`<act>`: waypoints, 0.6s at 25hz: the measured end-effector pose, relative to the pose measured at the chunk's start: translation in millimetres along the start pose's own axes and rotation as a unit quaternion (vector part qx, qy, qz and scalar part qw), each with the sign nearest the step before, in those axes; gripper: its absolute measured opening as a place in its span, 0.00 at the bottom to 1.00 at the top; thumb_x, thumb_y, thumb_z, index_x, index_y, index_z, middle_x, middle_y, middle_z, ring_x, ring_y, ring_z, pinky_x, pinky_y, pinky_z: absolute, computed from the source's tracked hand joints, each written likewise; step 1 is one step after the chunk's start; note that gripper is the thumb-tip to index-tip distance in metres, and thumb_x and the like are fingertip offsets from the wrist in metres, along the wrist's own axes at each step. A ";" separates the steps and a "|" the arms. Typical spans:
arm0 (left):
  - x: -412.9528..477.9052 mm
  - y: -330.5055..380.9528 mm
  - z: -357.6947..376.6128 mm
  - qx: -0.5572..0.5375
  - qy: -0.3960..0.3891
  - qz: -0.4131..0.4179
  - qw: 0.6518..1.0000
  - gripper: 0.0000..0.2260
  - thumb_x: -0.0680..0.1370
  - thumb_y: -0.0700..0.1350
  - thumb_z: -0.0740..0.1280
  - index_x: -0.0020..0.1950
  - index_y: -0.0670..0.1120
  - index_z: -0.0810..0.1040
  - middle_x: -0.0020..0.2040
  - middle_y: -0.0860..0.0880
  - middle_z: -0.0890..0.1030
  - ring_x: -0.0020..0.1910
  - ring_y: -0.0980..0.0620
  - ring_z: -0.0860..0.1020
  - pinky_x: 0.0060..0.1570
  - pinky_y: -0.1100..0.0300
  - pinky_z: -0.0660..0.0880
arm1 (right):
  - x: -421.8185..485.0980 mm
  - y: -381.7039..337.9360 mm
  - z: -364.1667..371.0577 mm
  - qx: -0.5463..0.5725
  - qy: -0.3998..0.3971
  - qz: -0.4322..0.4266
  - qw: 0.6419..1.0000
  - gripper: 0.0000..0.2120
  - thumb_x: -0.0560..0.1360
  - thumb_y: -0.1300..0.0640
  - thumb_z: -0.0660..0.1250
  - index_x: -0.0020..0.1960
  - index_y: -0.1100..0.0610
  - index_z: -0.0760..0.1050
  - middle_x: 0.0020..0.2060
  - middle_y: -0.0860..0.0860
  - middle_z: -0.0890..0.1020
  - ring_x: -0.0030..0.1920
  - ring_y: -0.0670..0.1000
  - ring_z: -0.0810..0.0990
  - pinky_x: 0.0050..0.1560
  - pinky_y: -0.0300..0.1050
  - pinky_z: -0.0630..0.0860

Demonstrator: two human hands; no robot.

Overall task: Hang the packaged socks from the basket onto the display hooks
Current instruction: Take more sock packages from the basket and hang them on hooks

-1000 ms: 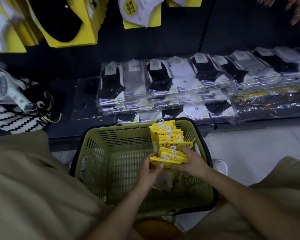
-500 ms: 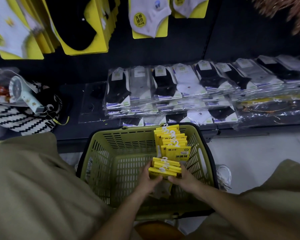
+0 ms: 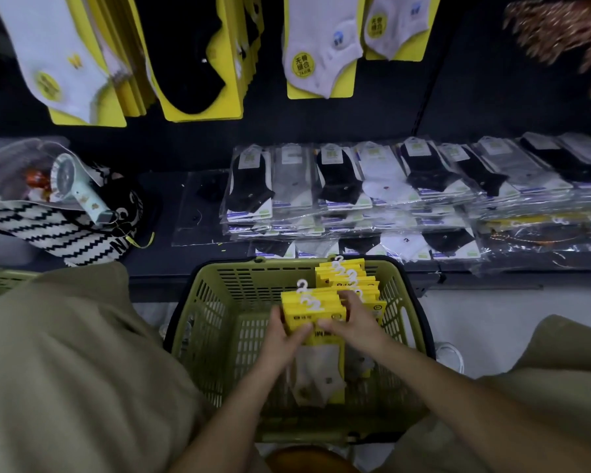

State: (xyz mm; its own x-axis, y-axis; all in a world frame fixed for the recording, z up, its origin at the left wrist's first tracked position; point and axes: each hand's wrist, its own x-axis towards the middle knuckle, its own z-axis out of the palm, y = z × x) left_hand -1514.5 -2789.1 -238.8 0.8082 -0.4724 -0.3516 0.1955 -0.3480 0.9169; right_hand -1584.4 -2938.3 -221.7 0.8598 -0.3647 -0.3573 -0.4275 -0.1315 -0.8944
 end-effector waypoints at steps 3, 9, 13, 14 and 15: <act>8.7 34.8 -21.0 -0.042 0.030 0.057 0.997 0.21 0.72 0.37 0.72 0.58 0.50 0.67 0.49 0.57 0.77 0.44 0.66 0.77 0.37 0.75 0.73 | 16.3 -33.6 -3.0 0.010 0.057 -0.022 0.998 0.26 0.67 0.53 0.75 0.59 0.53 0.64 0.48 0.45 0.70 0.52 0.46 0.70 0.43 0.35 0.68; 17.4 109.0 -49.0 -0.079 0.058 0.162 0.982 0.17 0.72 0.39 0.72 0.53 0.53 0.71 0.48 0.54 0.81 0.42 0.64 0.81 0.39 0.69 0.76 | 28.1 -105.7 -4.5 0.121 0.095 -0.133 0.979 0.13 0.67 0.57 0.75 0.46 0.53 0.72 0.44 0.53 0.82 0.45 0.51 0.80 0.46 0.46 0.78; 23.5 154.5 -50.8 -0.110 0.051 0.192 0.974 0.17 0.70 0.39 0.73 0.52 0.53 0.71 0.44 0.56 0.82 0.41 0.62 0.82 0.36 0.68 0.77 | 31.4 -150.3 -25.3 0.150 0.130 -0.162 0.967 0.12 0.68 0.58 0.74 0.41 0.56 0.71 0.36 0.52 0.81 0.35 0.46 0.81 0.34 0.40 0.77; 24.9 165.8 -52.5 -0.115 0.046 0.198 0.972 0.17 0.70 0.40 0.73 0.52 0.54 0.71 0.45 0.56 0.82 0.41 0.63 0.82 0.35 0.68 0.77 | 31.5 -161.3 -30.2 0.156 0.128 -0.172 0.964 0.11 0.68 0.58 0.74 0.42 0.57 0.72 0.36 0.51 0.81 0.33 0.44 0.81 0.31 0.38 0.77; 25.5 176.9 -55.7 -0.121 0.042 0.204 0.970 0.17 0.70 0.40 0.73 0.52 0.54 0.71 0.46 0.56 0.81 0.41 0.62 0.82 0.36 0.67 0.77 | 30.7 -172.0 -34.3 0.166 0.124 -0.184 0.961 0.10 0.69 0.58 0.74 0.43 0.57 0.73 0.36 0.50 0.83 0.33 0.43 0.82 0.31 0.37 0.77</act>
State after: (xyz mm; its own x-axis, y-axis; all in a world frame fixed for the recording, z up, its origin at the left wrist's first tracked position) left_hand -1428.4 -2817.6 -75.1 0.8864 -0.4594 0.0578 -0.0340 0.0599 0.9976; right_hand -1494.1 -2958.5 -69.5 0.8256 -0.5629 0.0381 0.0413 -0.0071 -0.9991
